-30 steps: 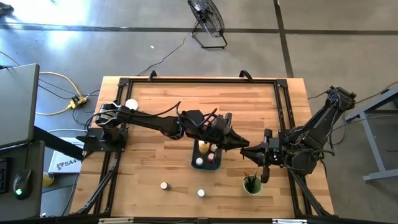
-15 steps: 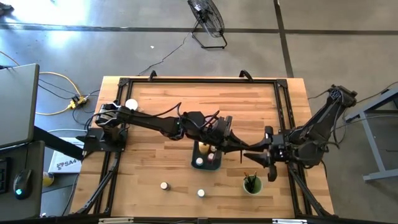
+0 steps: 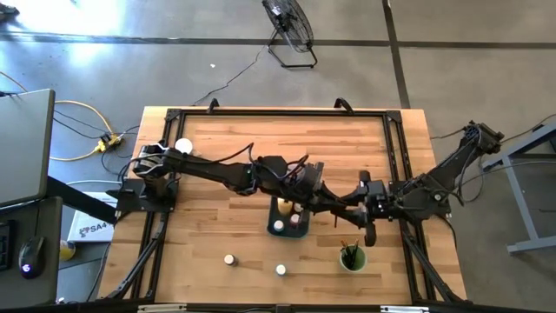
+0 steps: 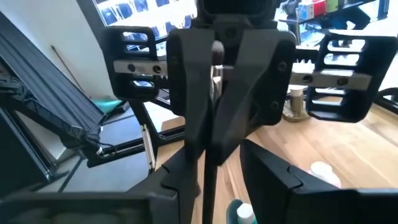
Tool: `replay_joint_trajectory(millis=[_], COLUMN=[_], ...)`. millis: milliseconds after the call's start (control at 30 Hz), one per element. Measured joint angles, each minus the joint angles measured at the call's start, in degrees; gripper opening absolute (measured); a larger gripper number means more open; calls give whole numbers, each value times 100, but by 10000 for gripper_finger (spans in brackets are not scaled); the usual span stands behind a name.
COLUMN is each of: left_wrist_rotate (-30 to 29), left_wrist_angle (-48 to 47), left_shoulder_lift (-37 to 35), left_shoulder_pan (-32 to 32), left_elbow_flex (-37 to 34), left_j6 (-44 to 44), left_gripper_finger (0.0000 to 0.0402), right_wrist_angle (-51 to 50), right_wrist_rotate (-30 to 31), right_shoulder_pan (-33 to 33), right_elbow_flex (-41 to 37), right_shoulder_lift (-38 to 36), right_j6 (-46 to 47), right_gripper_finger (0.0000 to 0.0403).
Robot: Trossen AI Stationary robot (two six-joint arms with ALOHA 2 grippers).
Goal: Pick & Place Paint Supplies
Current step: Put the black and silver paint brush into the green cup
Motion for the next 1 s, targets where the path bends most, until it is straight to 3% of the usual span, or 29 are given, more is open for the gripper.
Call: replay_joint_trajectory(millis=[167,433,700,1000], left_wrist_rotate=[-95,-95,-101,-365], left_wrist_angle=[-76,-80,-85,-79], left_shoulder_lift=[0,0,0,0], left_shoulder_pan=[-2,2,4,21], left_elbow_flex=[0,0,0,0], left_j6=[2,49,117,214], left_gripper_finger=[8,8,9,87], right_wrist_angle=[27,46,45,41], right_wrist_rotate=[-7,-10,-97,-131], right_shoulder_pan=[2,4,4,2], right_elbow_flex=[0,0,0,0], right_shoulder_lift=[2,2,2,2], right_j6=[-156,-282,-282,-326], right_gripper_finger=[96,16,12,12])
